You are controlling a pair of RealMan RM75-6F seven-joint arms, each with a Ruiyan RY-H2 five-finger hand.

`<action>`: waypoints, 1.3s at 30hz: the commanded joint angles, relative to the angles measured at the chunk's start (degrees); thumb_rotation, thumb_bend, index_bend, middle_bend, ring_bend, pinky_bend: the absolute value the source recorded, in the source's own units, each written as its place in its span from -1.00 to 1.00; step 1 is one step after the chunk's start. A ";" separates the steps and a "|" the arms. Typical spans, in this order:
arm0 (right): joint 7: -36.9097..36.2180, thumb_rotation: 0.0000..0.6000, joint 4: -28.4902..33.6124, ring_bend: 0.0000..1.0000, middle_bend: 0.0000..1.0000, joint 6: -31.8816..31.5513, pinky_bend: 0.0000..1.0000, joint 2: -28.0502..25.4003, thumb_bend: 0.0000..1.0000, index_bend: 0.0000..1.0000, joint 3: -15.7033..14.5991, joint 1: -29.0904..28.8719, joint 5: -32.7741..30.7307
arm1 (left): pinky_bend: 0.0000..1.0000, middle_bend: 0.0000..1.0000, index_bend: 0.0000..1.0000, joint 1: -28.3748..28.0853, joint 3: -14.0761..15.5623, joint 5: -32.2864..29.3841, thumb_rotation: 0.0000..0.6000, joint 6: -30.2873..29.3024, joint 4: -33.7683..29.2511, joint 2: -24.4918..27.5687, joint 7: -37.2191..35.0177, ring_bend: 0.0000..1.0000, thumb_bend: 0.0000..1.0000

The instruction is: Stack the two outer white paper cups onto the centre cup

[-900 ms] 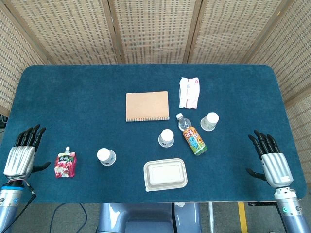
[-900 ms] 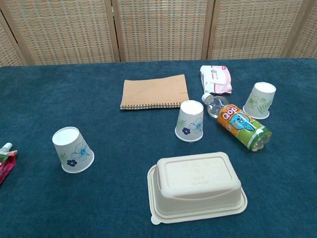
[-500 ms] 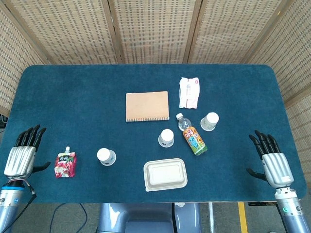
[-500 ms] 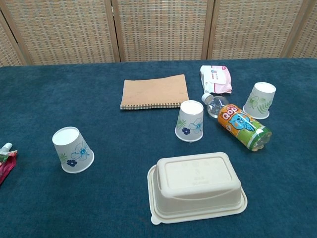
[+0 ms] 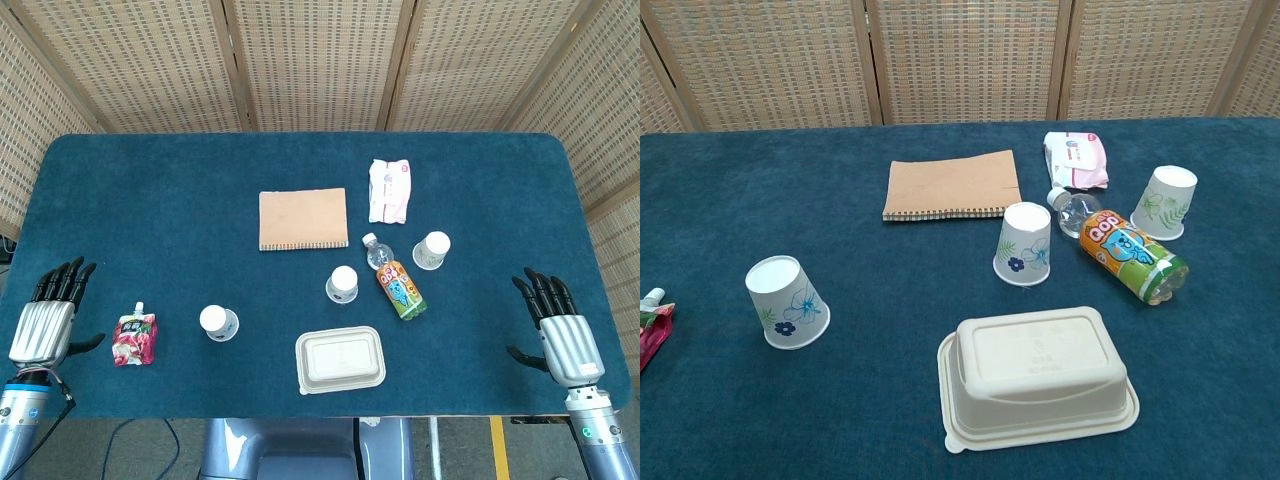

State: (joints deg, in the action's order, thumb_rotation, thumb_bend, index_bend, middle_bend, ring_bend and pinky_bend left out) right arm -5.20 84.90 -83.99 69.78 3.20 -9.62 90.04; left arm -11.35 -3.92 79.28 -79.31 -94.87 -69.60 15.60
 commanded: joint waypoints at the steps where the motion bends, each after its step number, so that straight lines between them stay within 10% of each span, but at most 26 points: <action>1: -0.35 1.00 -0.06 -1.00 -1.00 -0.13 -1.00 -0.08 -0.90 -0.95 0.06 0.04 -0.01 | -0.88 -1.00 -1.00 -0.02 0.07 -0.01 1.00 0.06 -0.12 -0.06 0.14 -1.00 -0.77; 25: -1.60 1.00 -0.38 -1.00 -1.00 0.41 -1.00 -0.29 -0.90 -0.92 0.50 -0.02 -1.06 | -0.87 -1.00 -0.37 -8.59 -1.64 2.19 1.00 11.87 -5.40 3.81 -1.99 -1.00 -0.75; 39: -2.75 1.00 -0.57 -1.00 -1.00 0.49 -1.00 -0.59 -0.90 -0.92 0.90 0.05 -1.75 | -0.87 -1.00 -0.43 -17.00 -2.66 -3.39 1.00 22.68 -8.22 1.23 5.84 -1.00 -0.75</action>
State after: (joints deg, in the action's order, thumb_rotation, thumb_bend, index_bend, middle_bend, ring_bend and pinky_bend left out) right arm -7.92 84.34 -83.50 69.22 4.09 -9.58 88.31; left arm -27.71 -6.41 76.58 -57.28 -102.91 -67.83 20.78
